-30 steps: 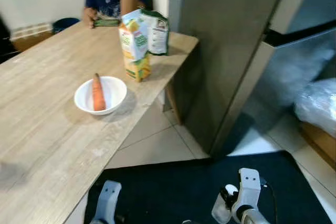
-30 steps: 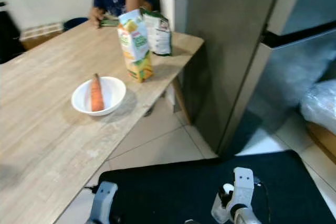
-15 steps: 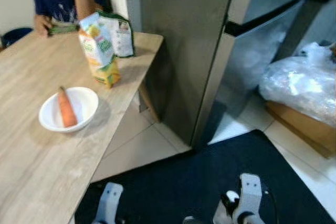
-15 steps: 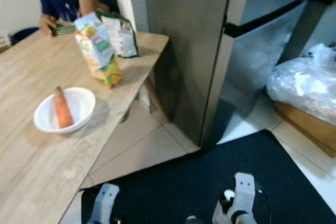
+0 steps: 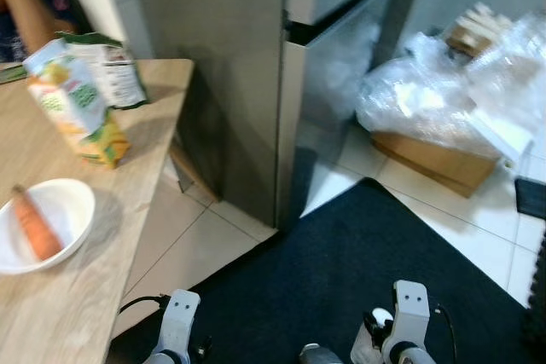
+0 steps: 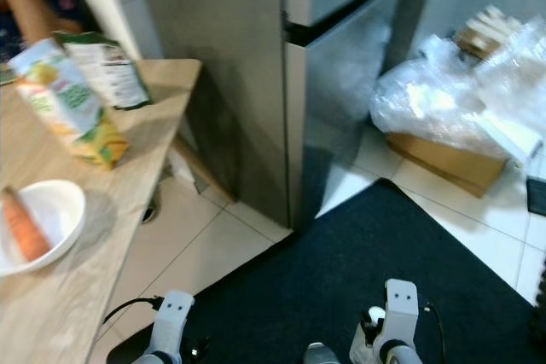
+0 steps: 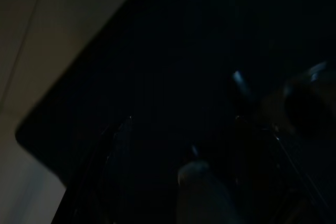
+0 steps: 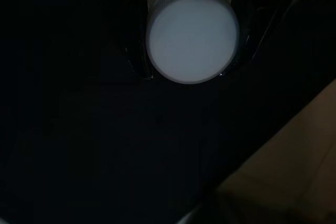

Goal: Restocking fridge

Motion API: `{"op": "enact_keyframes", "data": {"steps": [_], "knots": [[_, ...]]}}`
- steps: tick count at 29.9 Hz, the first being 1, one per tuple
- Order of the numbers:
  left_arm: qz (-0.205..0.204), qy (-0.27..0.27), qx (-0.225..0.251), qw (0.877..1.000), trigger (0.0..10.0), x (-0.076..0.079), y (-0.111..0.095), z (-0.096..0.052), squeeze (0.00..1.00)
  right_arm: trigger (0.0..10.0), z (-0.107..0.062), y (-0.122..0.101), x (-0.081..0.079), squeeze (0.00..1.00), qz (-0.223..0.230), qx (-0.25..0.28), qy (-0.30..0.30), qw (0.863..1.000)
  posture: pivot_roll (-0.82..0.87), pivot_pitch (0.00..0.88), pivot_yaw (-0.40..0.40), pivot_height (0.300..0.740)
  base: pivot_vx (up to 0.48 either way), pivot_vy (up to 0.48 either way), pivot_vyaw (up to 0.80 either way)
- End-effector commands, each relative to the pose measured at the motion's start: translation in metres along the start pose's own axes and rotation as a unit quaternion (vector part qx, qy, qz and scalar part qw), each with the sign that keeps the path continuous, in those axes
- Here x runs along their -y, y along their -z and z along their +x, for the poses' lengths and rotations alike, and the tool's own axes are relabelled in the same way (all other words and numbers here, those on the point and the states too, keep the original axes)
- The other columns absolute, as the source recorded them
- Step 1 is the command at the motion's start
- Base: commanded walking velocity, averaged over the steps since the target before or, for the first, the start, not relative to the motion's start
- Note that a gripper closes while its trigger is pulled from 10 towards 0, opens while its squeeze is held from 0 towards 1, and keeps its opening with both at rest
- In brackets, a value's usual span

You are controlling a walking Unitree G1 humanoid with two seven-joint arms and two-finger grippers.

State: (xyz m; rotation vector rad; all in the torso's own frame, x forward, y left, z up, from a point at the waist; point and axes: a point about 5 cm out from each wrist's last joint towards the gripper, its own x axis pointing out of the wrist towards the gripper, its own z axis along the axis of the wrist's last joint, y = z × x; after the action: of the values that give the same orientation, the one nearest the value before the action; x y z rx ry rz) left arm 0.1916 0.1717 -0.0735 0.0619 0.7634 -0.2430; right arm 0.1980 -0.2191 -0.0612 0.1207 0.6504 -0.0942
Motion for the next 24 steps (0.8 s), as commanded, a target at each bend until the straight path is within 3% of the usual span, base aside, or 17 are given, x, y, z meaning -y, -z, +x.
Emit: {"op": "enact_keyframes", "data": {"steps": [1, 8, 13, 24], "knots": [[-0.004, -0.004, -0.007, 1.000, 10.0, -0.002, 0.009, -0.004, 0.00, 10.0, 0.000, 0.001, 0.000, 0.00, -0.005, -0.002, -0.004, 1.000, -0.16, 0.103, 0.044, 0.725, 0.000, 0.000, -0.66], [-0.025, -0.021, 0.001, 0.999, 10.0, 0.001, 0.010, -0.004, 0.00, 10.0, 0.004, -0.007, -0.004, 0.00, -0.034, -0.002, -0.022, 0.999, -0.15, 0.105, -0.002, 0.725, 0.000, 0.000, -0.62], [-0.037, -0.041, 0.017, 0.998, 10.0, 0.004, 0.012, -0.006, 0.00, 10.0, 0.010, -0.017, -0.015, 0.00, -0.103, 0.000, -0.064, 0.993, -0.11, 0.108, -0.071, 0.725, 0.000, 0.000, 0.00], [-0.036, -0.062, 0.061, 0.996, 10.0, -0.001, 0.019, -0.018, 0.00, 10.0, 0.019, -0.033, -0.038, 0.00, -0.142, 0.012, -0.107, 0.984, -0.06, 0.097, -0.108, 0.725, 0.000, 0.000, 0.00]]}}
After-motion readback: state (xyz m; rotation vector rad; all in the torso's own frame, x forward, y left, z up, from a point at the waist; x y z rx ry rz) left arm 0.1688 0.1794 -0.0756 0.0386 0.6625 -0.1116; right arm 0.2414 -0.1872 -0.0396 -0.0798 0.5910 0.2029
